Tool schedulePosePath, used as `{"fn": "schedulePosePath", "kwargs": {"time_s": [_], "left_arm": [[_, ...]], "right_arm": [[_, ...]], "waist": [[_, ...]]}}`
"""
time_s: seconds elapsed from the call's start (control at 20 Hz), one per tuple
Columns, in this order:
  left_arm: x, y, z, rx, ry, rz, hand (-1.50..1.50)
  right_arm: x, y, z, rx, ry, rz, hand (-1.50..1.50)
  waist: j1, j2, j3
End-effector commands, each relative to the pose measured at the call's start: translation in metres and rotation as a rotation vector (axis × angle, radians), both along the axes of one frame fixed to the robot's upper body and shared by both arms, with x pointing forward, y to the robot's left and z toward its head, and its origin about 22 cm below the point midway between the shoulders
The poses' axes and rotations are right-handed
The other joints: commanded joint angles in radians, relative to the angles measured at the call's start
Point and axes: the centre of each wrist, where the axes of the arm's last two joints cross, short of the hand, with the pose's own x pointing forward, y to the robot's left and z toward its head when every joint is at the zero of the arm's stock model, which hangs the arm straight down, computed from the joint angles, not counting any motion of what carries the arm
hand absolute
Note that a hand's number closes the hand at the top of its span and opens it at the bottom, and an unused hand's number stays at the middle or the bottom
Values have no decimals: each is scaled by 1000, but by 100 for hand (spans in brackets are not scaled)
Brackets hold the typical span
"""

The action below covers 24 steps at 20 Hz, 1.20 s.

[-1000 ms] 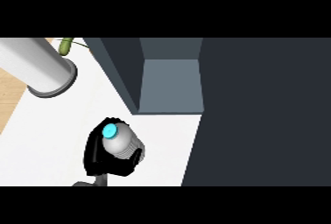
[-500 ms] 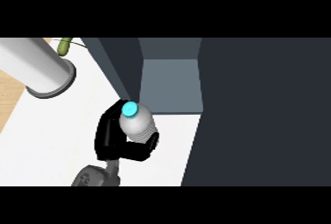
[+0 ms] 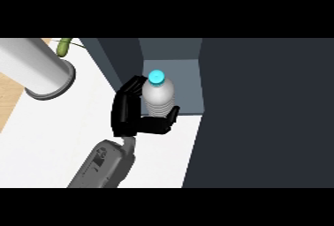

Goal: Pick up the bottled water, place it into the cabinet and close the cabinet

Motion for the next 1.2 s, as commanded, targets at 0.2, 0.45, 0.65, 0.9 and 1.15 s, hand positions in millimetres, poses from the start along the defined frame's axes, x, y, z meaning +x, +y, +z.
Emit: {"fn": "schedulePosePath", "kwargs": {"time_s": [0.2, 0.45, 0.65, 0.9, 1.15], "left_arm": [[59, -14, 21, 83, 21, 61, 150], [68, -29, 21, 160, 27, 77, 150], [93, -30, 32, 213, 58, 117, 150], [103, -15, 3, 277, 79, 176, 150], [116, -15, 12, 345, 99, 198, 150]], "right_arm": [[-19, -11, 20, -10, -52, 8, -150], [-14, -5, 23, -5, -54, 2, -150], [-18, -17, 21, 26, -49, 3, -150], [-20, -10, 17, 7, -39, 2, -150], [-8, 4, 13, 21, -60, 4, -150]], "waist": [[-12, 3, 0], [-8, 3, -1], [-19, 4, 1], [-22, 6, 0], [-7, 5, -1]]}}
